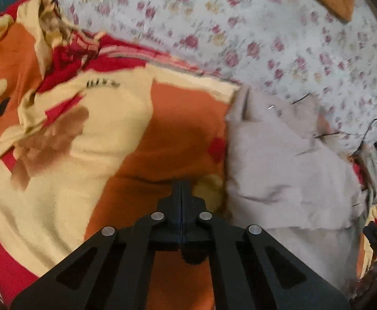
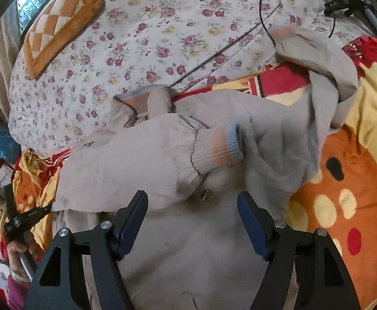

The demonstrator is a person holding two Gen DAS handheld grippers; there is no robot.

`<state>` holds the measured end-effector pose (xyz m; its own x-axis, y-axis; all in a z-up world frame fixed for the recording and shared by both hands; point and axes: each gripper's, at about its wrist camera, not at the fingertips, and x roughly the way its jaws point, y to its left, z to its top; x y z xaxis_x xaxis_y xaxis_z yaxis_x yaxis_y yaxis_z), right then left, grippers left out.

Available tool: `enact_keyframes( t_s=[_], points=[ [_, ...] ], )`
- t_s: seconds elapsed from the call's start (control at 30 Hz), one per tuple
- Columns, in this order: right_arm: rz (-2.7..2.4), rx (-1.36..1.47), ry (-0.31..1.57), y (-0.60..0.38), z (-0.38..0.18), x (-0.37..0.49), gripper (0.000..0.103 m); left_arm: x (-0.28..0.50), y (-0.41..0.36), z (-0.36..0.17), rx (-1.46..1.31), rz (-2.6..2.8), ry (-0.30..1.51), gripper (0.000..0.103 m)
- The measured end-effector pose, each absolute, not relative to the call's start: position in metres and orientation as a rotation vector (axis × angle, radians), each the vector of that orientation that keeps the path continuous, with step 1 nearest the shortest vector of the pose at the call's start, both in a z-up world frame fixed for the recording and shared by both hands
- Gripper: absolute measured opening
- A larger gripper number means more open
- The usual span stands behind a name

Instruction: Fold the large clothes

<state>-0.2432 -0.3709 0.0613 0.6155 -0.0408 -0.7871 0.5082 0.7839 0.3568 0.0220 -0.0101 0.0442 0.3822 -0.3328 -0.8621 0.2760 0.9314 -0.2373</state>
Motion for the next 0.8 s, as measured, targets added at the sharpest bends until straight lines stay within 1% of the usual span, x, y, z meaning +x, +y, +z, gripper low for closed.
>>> enact_keyframes(
  t_s=[0.03,0.07,0.1,0.13,0.17,0.2,0.3,0.43,0.5,0.57,0.7,0.8],
  points=[
    [-0.337,0.595,0.863,-0.369,0.062,-0.241,0.073,0.019,-0.014,0.050,-0.058,-0.416,1.103,0.000],
    [-0.333,0.585,0.867,-0.367,0.063,-0.239,0.073,0.015,-0.018,0.054,-0.061,-0.442,1.096,0.004],
    [-0.325,0.565,0.872,-0.364,0.064,-0.235,0.073,0.011,-0.022,0.059,-0.055,-0.460,1.093,0.024],
    [-0.321,0.546,0.877,-0.361,0.066,-0.232,0.073,0.009,-0.025,0.063,-0.043,-0.467,1.094,0.039],
    [-0.319,0.512,0.885,-0.358,0.068,-0.227,0.073,0.003,-0.027,0.065,-0.034,-0.469,1.089,0.063],
    [-0.321,0.484,0.888,-0.356,0.070,-0.225,0.073,-0.003,-0.027,0.068,-0.045,-0.477,1.076,0.066],
    [-0.331,0.442,0.896,-0.353,0.070,-0.219,0.073,-0.014,-0.030,0.067,-0.057,-0.513,1.094,0.066],
    [-0.223,0.528,0.961,-0.339,0.055,-0.214,0.073,-0.019,-0.039,0.046,0.023,-0.464,1.161,0.066],
    [-0.092,0.540,0.989,-0.313,0.048,-0.214,0.073,-0.020,-0.035,0.040,0.008,-0.467,1.184,0.066],
    [0.018,0.476,1.008,-0.282,0.048,-0.214,0.073,-0.023,-0.030,0.043,0.005,-0.459,1.188,0.066],
    [-0.033,0.300,0.974,-0.258,0.060,-0.218,0.073,-0.037,-0.025,0.043,0.016,-0.488,1.204,0.066],
    [-0.042,0.360,0.969,-0.270,0.060,-0.221,0.073,-0.049,-0.027,0.042,0.034,-0.500,1.191,0.066]
  ],
)
